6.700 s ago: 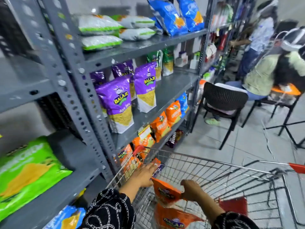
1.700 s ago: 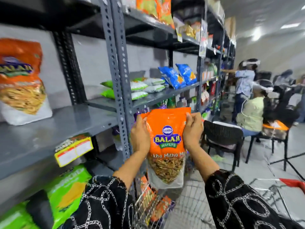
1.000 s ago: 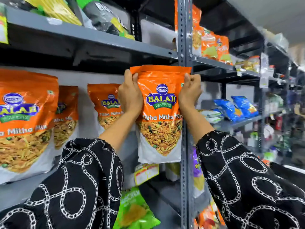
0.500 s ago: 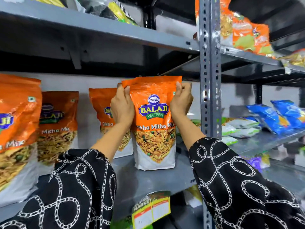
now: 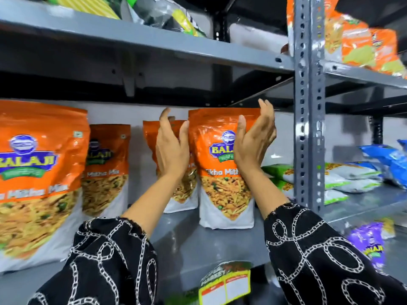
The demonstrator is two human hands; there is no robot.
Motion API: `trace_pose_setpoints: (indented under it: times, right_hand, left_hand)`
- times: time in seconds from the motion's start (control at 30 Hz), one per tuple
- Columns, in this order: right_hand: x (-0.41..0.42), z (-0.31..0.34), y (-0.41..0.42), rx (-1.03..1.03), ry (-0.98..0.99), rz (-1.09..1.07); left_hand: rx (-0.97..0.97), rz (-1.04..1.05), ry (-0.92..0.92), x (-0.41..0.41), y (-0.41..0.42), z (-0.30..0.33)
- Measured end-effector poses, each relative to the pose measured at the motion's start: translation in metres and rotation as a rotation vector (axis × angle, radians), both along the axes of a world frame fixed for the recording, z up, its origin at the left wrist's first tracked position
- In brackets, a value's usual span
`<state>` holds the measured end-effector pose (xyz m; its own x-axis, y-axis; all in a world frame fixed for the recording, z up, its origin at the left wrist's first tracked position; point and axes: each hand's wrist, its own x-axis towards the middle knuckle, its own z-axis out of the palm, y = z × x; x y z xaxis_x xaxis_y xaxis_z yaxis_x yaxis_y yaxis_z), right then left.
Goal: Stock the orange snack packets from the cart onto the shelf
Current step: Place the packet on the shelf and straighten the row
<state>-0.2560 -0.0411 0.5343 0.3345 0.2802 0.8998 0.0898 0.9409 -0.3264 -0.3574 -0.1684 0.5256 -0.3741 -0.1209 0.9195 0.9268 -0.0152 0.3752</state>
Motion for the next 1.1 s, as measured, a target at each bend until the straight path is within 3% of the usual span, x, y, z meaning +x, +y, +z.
trace_pose_setpoints:
  times: [0.17,0.23,0.3,0.37,0.43,0.5,0.6,0.73,0.93,1.1]
  right_hand:
    - [-0.034,-0.020,-0.086,0.109,-0.070,0.208]
    - [-0.055,-0.038,-0.120,0.072,-0.191,0.345]
    - [-0.074,-0.059,-0.151,-0.036,-0.479,0.632]
    - [-0.089,-0.081,-0.173,-0.168,-0.907,0.859]
    - [-0.101,-0.102,-0.193,-0.240,-1.298,0.893]
    - [-0.109,-0.118,-0.213,-0.240,-1.465,0.940]
    - [-0.119,-0.128,-0.243,-0.284,-1.428,1.026]
    - [-0.127,-0.126,-0.261,-0.513,-1.166,1.092]
    - [-0.115,-0.129,-0.227,-0.542,-1.096,1.055]
    - [-0.105,-0.136,-0.207,-0.590,-1.011,1.107]
  left_hand:
    - [-0.027,0.153,0.093,-0.010,-0.085,-0.020]
    - [-0.028,0.221,0.073,-0.017,-0.124,-0.031]
    - [-0.032,0.288,0.011,-0.022,-0.165,-0.050]
    - [-0.068,0.324,-0.062,-0.025,-0.200,-0.074]
    - [-0.120,0.352,-0.151,-0.030,-0.227,-0.100]
    - [-0.160,0.331,-0.297,-0.038,-0.246,-0.116]
    - [-0.246,0.209,-0.577,-0.055,-0.262,-0.122]
    - [-0.330,-0.102,-0.704,-0.077,-0.274,-0.126]
    - [-0.475,-0.258,-0.728,-0.080,-0.254,-0.127]
    - [-0.641,-0.133,-0.680,-0.079,-0.246,-0.133]
